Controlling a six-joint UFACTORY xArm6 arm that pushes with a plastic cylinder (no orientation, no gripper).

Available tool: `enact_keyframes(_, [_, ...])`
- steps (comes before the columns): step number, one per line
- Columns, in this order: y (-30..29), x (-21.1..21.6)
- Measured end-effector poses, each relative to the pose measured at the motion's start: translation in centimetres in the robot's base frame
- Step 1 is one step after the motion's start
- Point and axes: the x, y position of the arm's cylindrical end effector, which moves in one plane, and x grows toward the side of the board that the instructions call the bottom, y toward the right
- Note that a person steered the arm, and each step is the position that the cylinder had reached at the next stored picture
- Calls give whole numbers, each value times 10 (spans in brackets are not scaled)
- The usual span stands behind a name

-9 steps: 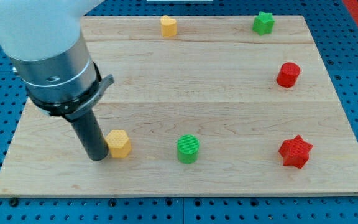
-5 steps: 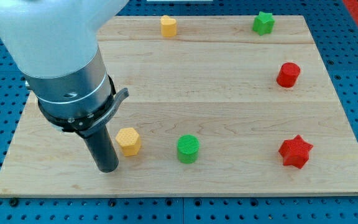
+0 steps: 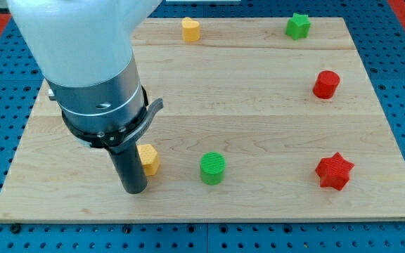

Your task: Push the yellow hexagon to the center

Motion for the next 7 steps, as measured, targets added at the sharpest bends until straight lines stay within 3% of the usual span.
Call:
enact_keyframes(3, [16, -97])
enact_keyframes(7, [40, -184])
